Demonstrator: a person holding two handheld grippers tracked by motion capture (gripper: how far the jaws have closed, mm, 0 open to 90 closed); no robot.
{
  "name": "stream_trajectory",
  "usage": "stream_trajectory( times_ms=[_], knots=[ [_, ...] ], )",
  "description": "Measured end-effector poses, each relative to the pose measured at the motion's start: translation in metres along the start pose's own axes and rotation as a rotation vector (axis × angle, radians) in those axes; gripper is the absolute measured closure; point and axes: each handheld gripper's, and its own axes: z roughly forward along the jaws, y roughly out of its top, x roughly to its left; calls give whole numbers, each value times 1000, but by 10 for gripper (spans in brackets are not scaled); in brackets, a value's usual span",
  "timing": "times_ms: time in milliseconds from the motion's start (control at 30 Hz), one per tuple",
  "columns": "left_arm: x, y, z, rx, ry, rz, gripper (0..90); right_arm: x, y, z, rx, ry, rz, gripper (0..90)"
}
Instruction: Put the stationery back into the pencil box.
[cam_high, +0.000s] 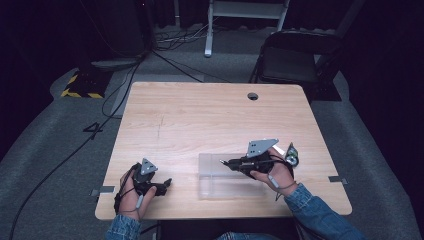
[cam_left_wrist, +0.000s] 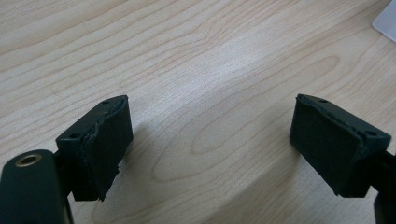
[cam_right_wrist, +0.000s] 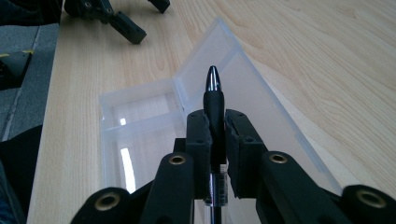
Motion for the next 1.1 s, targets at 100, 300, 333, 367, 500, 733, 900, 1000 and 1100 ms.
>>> stream_trajectory(
  times_ms=[100, 300, 333, 367, 500, 733, 900, 1000, 1100],
  knots=[
    [0, 0, 0, 1, 1, 3, 137, -2, -3, 1, 11, -1, -6, 805],
    [0, 0, 0, 0, 0, 0, 137, -2, -10, 2, 36, -1, -30, 805],
    [0, 0, 0, 0, 0, 0, 137, -2, -11, 3, 42, 0, -34, 805],
    [0, 0, 0, 0, 0, 0, 137, -1, -12, 3, 44, -3, -37, 805],
    [0, 0, 0, 0, 0, 0, 137, -1, -13, 4, 58, -7, -53, 805],
    [0, 0, 0, 0, 0, 0, 137, 2, -14, 9, 75, 12, -67, 804],
    [0, 0, 0, 0, 0, 0, 137, 6, -15, 16, 104, 24, -84, 804],
    [0, 0, 0, 0, 1, 3, 137, 9, -16, 20, 114, 30, -96, 803],
    [0, 0, 0, 0, 0, 0, 137, 11, -16, 22, 125, 37, -110, 803]
  ],
)
